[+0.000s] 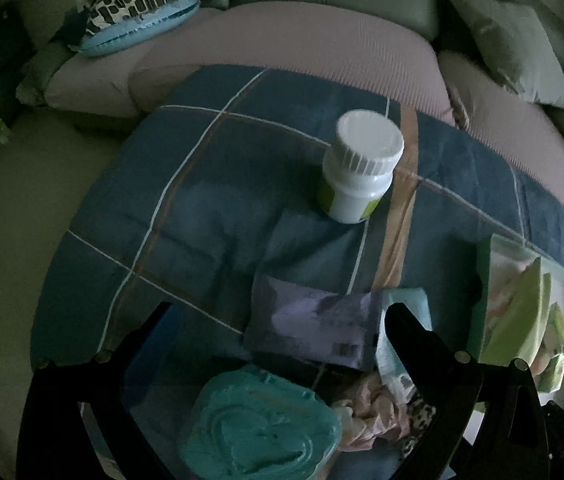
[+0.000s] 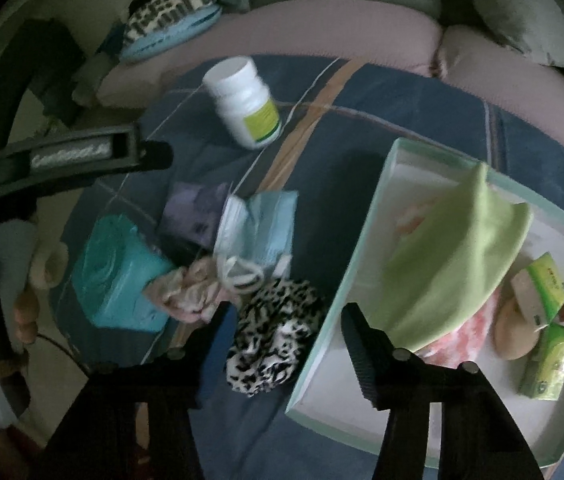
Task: Organize soft objects
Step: 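Grasp the leopard-print scrunchie with the right gripper while the left gripper moves over the pile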
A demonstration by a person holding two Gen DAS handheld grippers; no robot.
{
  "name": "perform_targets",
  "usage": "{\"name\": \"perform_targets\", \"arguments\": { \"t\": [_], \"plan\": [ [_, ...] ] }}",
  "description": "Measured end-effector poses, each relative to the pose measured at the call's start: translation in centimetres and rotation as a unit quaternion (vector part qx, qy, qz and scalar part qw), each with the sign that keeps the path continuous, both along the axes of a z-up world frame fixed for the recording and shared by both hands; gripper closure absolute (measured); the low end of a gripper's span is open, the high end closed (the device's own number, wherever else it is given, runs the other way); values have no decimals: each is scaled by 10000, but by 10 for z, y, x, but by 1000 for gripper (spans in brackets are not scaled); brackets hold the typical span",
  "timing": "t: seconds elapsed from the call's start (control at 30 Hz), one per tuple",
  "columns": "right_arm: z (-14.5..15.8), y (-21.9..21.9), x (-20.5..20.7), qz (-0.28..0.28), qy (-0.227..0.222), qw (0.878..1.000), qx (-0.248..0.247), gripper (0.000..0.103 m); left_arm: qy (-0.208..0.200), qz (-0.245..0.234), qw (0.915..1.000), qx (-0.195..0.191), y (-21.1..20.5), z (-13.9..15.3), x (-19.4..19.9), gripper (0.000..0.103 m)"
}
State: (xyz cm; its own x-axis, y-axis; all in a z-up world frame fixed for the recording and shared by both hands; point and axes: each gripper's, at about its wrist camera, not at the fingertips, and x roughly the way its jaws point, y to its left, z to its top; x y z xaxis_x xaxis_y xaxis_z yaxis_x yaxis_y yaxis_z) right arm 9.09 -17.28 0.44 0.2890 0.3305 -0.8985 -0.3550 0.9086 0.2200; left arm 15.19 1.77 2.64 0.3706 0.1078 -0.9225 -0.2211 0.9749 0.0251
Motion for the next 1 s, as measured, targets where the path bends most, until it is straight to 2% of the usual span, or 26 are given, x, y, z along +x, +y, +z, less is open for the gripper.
{"name": "perform_targets", "arguments": {
  "t": [0.07,0.4,0.6,0.77,1.0],
  "plan": [
    [-3,4,-4,84,51,9999,-50,54,32,-27,10000,-7,0,-1,0,1],
    [-20,21,-11,404,270,9982,-338,62,102,-133,9998,-110,-4,-5,1,1],
    [-26,25,-12,465,254,9974,-491,76,132,-153,9997,-164,-7,-8,2,1],
    [-23,21,-13,428,229,9982,-358,81,164,-205,9993,-262,-10,-12,5,1],
    [-8,0,-8,198,143,9995,174,84,191,-240,9992,-264,-15,-14,7,1]
  ]
}}
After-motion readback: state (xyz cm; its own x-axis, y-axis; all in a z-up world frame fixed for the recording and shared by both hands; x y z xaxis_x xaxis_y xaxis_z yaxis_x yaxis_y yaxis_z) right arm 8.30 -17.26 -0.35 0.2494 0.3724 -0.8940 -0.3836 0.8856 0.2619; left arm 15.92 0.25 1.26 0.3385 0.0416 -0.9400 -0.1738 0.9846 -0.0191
